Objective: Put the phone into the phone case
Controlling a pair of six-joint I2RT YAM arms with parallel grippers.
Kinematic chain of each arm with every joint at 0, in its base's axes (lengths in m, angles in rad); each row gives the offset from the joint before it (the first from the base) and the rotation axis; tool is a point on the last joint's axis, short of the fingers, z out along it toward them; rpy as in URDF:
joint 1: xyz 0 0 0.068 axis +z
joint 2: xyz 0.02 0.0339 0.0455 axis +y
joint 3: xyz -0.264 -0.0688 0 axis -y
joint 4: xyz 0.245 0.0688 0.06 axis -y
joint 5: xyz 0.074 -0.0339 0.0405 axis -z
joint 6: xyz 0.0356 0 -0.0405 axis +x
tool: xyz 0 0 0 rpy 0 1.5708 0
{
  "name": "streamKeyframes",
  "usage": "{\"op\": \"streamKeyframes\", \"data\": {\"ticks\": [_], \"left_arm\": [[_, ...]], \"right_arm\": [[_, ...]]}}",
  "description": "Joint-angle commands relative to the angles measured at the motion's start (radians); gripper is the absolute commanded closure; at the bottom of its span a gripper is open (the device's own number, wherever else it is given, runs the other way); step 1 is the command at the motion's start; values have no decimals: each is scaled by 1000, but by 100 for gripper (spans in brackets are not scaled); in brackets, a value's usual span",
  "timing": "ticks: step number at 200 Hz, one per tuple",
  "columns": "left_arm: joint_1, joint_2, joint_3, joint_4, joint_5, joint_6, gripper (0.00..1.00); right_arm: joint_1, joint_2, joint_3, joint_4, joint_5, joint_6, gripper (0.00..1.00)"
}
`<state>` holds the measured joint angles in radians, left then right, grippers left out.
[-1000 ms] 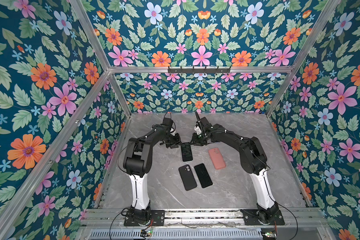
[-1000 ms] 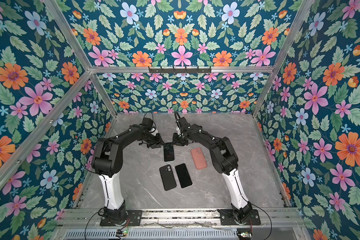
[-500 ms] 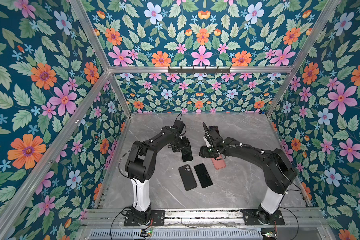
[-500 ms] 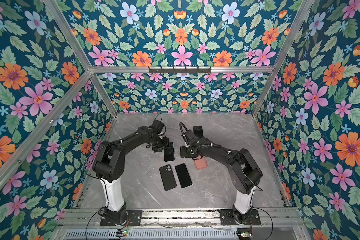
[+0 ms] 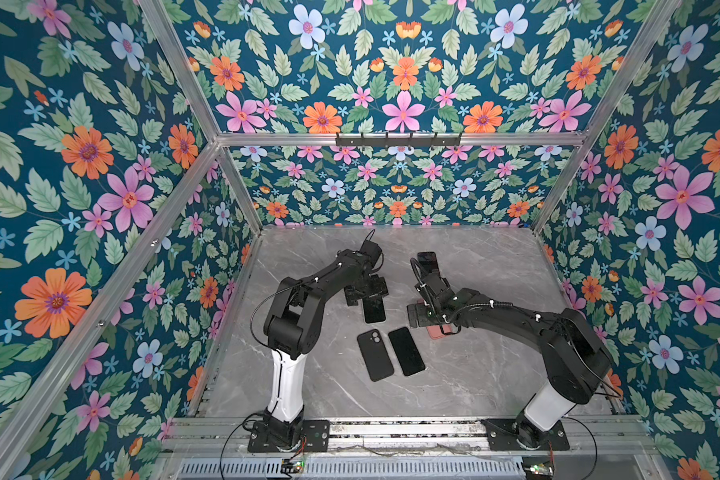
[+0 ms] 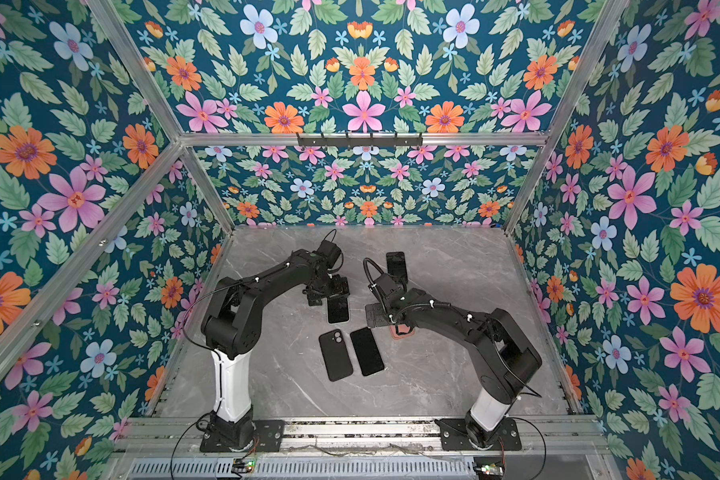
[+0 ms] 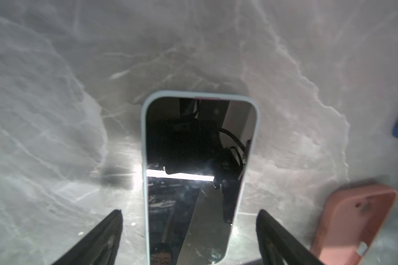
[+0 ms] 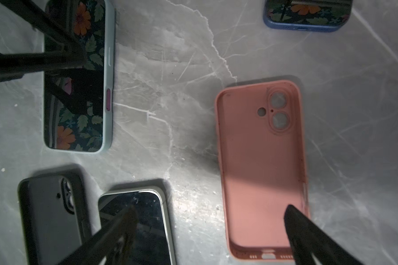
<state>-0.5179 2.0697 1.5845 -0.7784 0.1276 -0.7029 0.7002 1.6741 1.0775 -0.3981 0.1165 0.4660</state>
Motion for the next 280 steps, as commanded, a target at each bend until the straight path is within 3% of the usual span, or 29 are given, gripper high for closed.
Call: {"op": "streamKeyframes", "data": {"ticks": [1,82,157,179,201,280], "left_arm": [[-18,34,41,-103,-54,-10,5],[-52,86,34,-134,-79,-6,1],[-62,82,23,-127,-89,6,20],[-62,81,46,-136,-99,24,32],[-60,91,80,-159,-122,41,37],[13,104,159,-153,-112,142,41]], "right_arm": [[1,2,2,7,28,-10,1],[0,35,27,10,2,-13,1],[1,50,52,-10,3,-9,1],[0,58,60,-14,2,-4,1],[1,75,80,-40,2,5,2],[4,87,100,-54,-5,21,2]]}}
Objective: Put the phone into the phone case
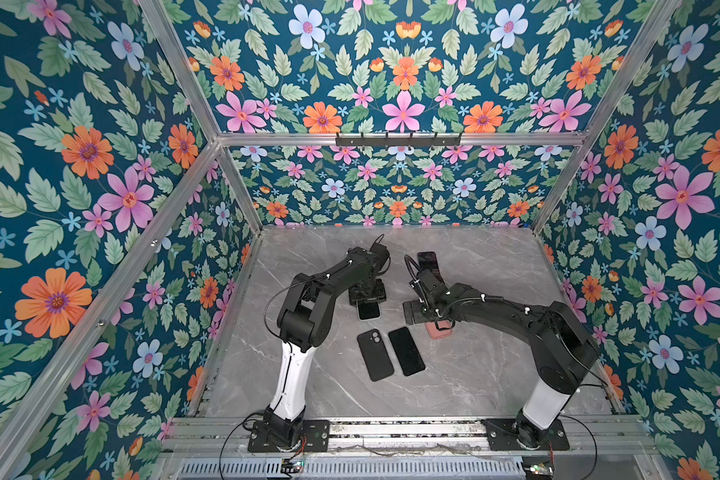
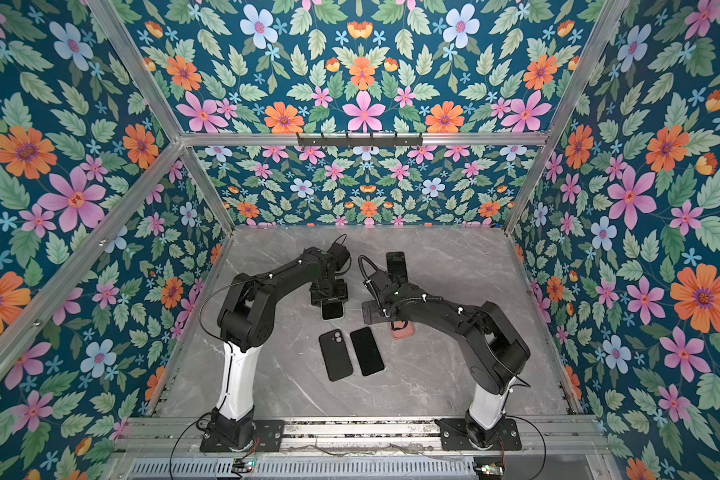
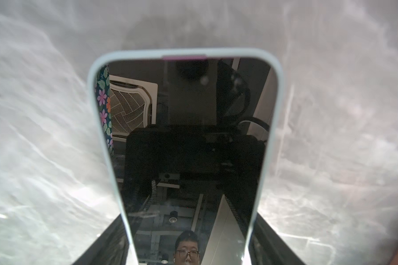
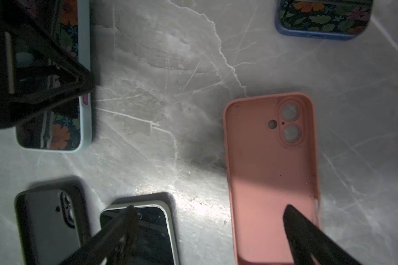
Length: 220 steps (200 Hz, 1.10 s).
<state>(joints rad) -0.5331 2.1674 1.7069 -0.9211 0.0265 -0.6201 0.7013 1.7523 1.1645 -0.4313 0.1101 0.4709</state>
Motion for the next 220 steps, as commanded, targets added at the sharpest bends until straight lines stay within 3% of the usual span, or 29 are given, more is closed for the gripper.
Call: {"op": "streamKeyframes", "data": {"ticks": [1,66,129,220], "left_arm": [[31,6,39,-11,-11,59,41],[186,135,285,-47,-27,224,42],[247,307,558,-135,-83,310,42],[289,365,582,-101,-36,309,40]], "right_arm": [[3,10,13,-21,1,16,2],[7,40,55,-46,-7,-1,2],[7,26,32,-43,3,3,2],[7,9,23,-42,8,10,2]]}}
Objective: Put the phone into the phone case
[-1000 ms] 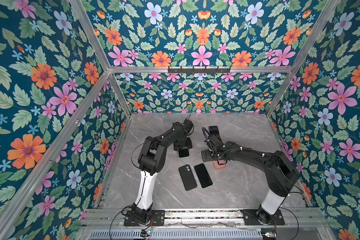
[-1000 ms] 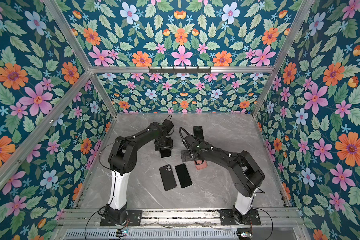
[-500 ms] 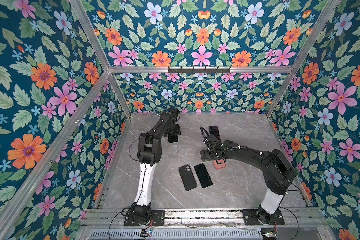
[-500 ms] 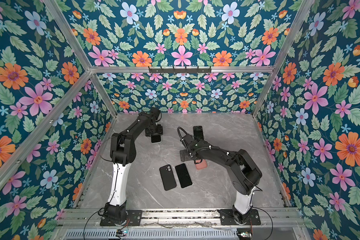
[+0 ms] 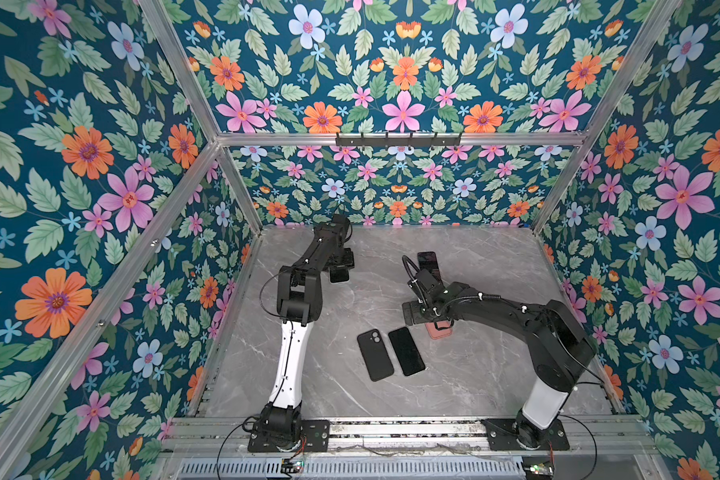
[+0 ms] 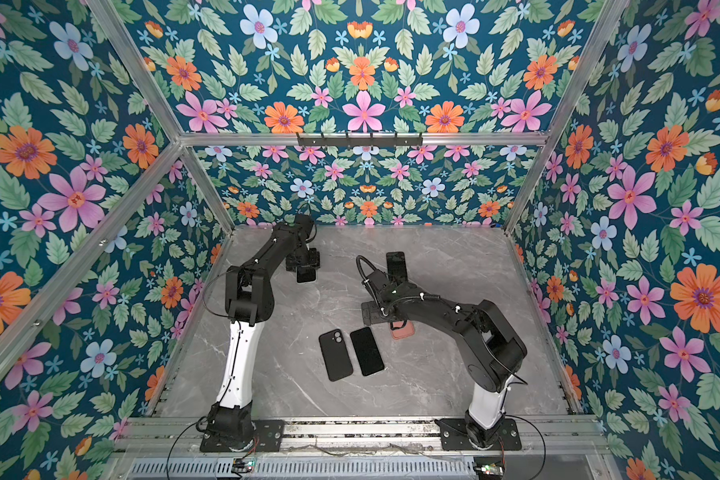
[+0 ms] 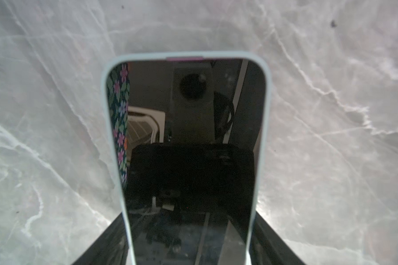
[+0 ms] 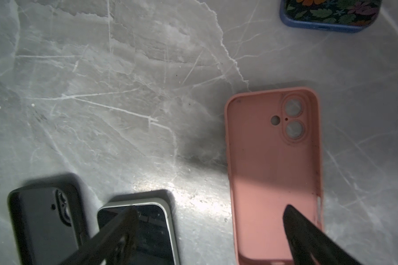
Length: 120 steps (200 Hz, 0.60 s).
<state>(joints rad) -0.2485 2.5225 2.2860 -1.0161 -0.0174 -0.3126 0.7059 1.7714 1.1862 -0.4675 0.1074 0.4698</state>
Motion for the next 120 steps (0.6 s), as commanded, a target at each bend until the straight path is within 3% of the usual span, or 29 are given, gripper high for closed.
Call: {"op": "streamKeyframes", "data": {"ticks": [1,43,85,120], "left_arm": [[4,10,1,-6,8,2,40],[12,24,0,-5,15,-9,33],[23,20,0,-5,22,-13,14],[23,-17,-15,-13,29,-23,9]], "right_arm": [[2,-10,1,-7,11,11,2],[2,-15,4,-11,9,12,3],[1,-18,7,-18,4,15,3],[2,-28,2,-24,-33,14,5]]}}
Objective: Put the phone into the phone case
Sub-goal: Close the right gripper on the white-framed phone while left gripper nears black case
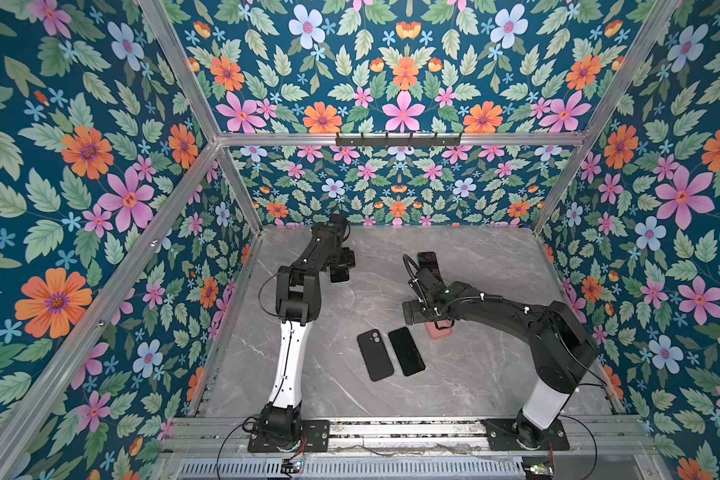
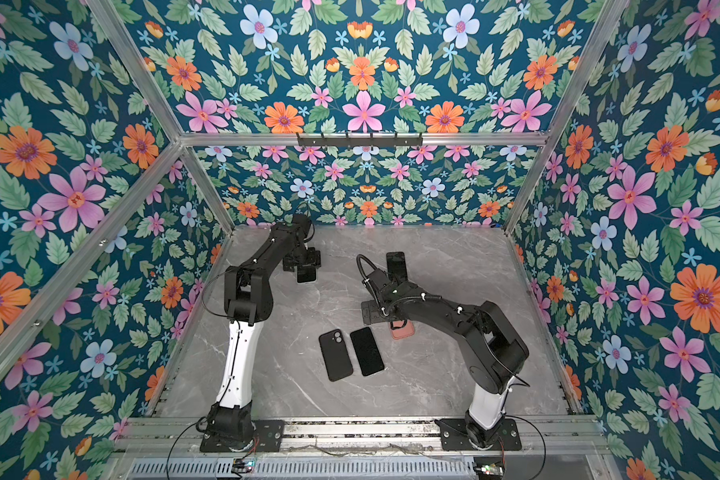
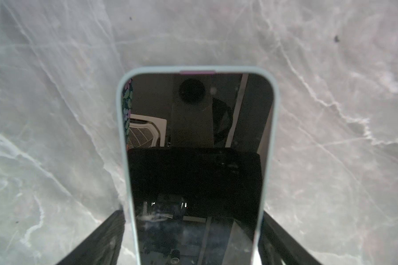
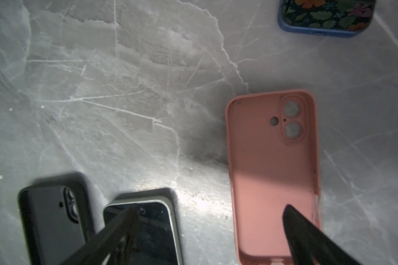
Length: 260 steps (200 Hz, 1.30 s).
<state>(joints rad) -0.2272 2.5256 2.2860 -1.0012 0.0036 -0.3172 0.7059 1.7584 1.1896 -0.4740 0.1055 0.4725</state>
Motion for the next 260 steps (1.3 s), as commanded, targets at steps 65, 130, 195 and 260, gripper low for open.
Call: {"op": "streamKeyframes", "data": {"ticks": [65,130,195,260], "left_arm": [[-70,-379,-434,121,35,-69,10],[-220,-637,-827,271,105,-129,11],[-285,-784,-1013,336,161,-166,14],[-285,-790,-1139,420,226,-175,11]], "right_arm": [[95,-148,-84,-43,-17,67,10],[250,-178,-160,-89,73,176,11],[316,-194,-213,-121,67,262,11],[348,-167,-218,-88,58,279,14]]}}
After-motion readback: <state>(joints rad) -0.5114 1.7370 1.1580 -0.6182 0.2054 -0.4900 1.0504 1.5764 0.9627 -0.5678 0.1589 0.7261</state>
